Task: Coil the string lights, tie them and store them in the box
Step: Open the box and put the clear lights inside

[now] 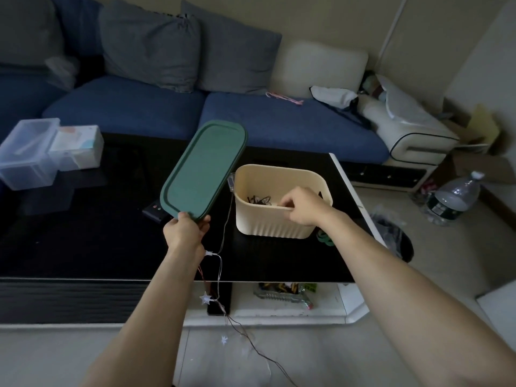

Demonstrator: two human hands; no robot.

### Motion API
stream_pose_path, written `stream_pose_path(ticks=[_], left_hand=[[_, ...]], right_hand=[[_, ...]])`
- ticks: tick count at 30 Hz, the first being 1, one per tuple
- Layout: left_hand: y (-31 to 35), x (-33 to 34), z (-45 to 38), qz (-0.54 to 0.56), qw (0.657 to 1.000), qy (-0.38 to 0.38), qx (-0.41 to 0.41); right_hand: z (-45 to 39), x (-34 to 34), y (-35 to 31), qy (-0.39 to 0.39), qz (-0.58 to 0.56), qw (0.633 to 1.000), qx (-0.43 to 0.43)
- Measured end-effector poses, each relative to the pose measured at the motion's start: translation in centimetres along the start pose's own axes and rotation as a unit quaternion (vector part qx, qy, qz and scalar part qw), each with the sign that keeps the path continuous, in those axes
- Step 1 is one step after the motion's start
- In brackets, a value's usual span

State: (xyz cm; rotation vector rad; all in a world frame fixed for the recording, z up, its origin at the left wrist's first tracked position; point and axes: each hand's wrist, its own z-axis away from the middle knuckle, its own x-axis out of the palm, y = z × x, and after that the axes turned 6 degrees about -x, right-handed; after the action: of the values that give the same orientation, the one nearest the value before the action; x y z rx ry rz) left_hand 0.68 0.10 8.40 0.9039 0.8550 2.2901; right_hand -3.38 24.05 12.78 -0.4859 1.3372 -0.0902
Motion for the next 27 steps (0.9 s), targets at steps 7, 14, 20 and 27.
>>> stream_pose_path(ticks=[7,14,20,27], left_hand=[[-0.5,0.3,0.1,-0.126,0.981,-0.065,0.133],[-2.0,1.5,1.9,-0.258,0.922,-0.179,0.226],[-3.7,1.7,1.8,-0.483,0.805,-0.226,0.262],[-4.9,1.8,1.3,-0.529,0.757,-0.267,0.274]], right_hand=[[1.8,-1.2,-2.0,0.160,-0.484,0.861,-0.003],[3.3,-2.5,1.3,0.347,-0.652,0.672,0.058],[6.4,-2.1,10.3,0.427,-0.761,0.480,0.093],[7.1,3.3,14.6,0.397,-0.774,0.436,0.230]])
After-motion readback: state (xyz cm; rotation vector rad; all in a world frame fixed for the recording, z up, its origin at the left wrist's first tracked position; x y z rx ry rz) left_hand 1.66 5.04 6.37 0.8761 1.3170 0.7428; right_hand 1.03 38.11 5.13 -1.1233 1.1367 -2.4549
